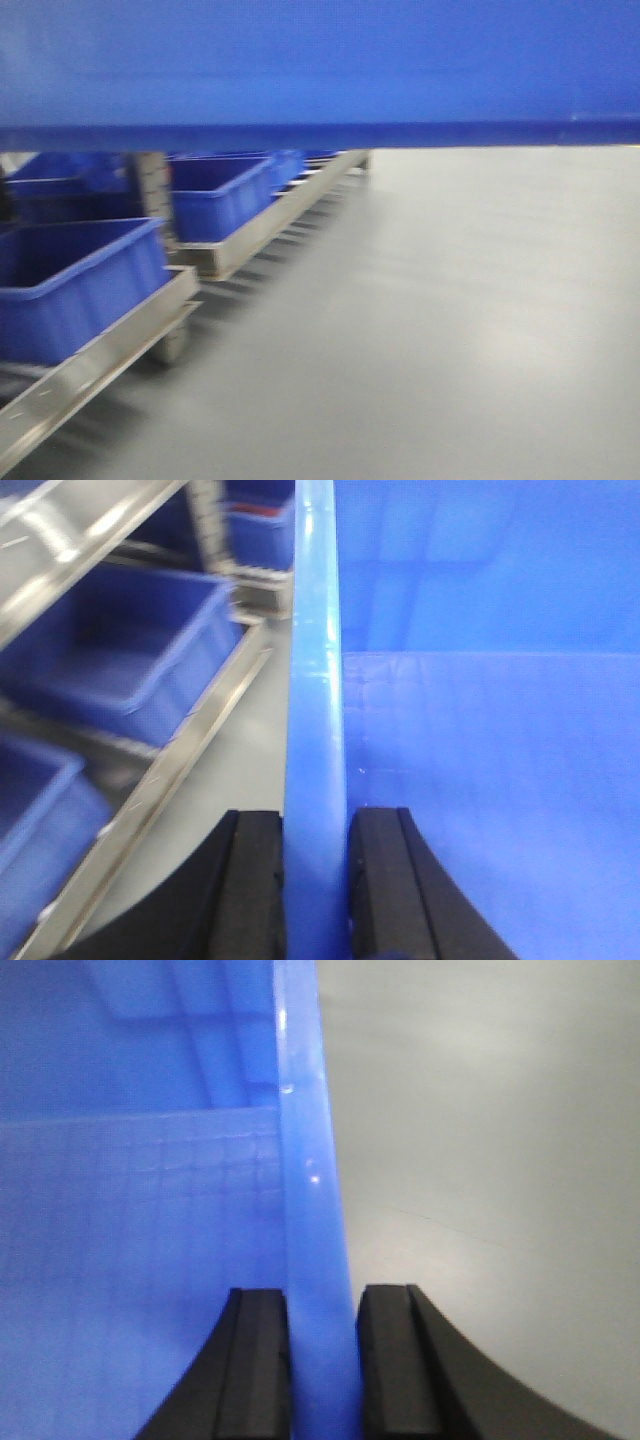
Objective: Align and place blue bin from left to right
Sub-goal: 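Drive across the floor carrying the bin in both grippers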
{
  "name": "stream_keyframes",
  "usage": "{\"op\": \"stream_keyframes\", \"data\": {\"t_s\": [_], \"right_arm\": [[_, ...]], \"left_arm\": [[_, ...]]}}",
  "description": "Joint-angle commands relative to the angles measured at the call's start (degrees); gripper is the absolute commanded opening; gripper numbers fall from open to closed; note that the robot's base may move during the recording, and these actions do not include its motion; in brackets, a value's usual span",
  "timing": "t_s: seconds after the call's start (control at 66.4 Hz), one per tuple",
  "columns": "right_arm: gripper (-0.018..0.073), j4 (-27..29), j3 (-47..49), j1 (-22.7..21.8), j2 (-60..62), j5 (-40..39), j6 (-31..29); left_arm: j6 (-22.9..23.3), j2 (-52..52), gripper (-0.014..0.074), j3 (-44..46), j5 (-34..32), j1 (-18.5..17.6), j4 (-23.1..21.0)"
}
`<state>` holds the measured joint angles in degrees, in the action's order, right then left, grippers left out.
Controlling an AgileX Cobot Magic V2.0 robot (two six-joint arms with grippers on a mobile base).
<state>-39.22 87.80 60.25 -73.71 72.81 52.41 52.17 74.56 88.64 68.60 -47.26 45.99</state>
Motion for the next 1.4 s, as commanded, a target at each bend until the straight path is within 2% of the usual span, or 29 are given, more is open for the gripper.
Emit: {"op": "stream_keyframes", "data": {"t_s": [0.0,1.385], "right_arm": [[-0.007,-0.4,0.6,1.0,0.2,-10.7,0.7],[-0.007,-0.4,0.6,1.0,0.2,-10.7,0.7]], "left_arm": [[0.3,0.1,-0.0111,0.6,-12.7,-1.4,-1.4],[0.3,0.1,-0.0111,0.6,-12.7,-1.4,-1.4]]}}
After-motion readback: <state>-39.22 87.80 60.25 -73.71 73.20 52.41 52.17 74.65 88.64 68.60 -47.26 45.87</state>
